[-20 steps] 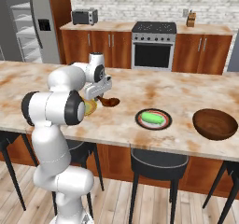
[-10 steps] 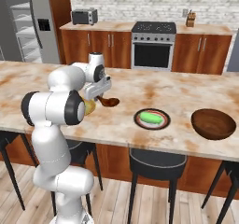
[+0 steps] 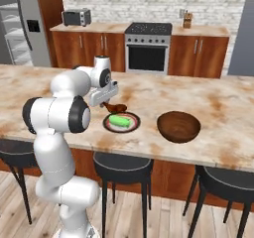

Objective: Pick the chicken drumstick and corn from their plates and place them in the bowl. Then put the bowl in the fridge.

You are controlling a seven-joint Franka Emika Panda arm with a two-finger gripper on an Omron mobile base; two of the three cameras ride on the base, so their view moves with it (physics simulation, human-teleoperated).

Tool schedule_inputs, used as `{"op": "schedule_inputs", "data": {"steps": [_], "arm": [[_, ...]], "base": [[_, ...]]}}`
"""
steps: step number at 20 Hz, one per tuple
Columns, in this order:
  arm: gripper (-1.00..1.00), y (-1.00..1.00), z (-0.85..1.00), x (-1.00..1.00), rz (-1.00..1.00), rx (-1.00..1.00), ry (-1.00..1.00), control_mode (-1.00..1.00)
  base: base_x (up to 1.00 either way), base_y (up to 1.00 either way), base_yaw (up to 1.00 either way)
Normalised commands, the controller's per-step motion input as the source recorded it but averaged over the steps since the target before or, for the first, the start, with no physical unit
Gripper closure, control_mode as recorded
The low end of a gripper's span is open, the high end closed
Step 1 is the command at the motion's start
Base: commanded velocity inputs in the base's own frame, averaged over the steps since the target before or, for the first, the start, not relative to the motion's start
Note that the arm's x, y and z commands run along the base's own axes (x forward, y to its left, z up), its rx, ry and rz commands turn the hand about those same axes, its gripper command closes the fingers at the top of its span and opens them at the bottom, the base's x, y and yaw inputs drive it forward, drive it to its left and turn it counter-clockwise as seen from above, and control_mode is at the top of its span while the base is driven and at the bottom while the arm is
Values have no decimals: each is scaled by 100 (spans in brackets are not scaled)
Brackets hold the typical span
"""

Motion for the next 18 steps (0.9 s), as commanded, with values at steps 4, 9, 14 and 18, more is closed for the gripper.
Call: {"op": "schedule_inputs", "data": {"steps": [4, 9, 14, 18], "arm": [[100, 0, 0, 0, 0, 0, 0, 100], [100, 0, 0, 0, 0, 0, 0, 100], [100, 0, 0, 0, 0, 0, 0, 100], [100, 0, 0, 0, 0, 0, 0, 100]], "base": [[7, -71, 0], [11, -58, 0], [43, -34, 2], [49, -40, 4]]}}
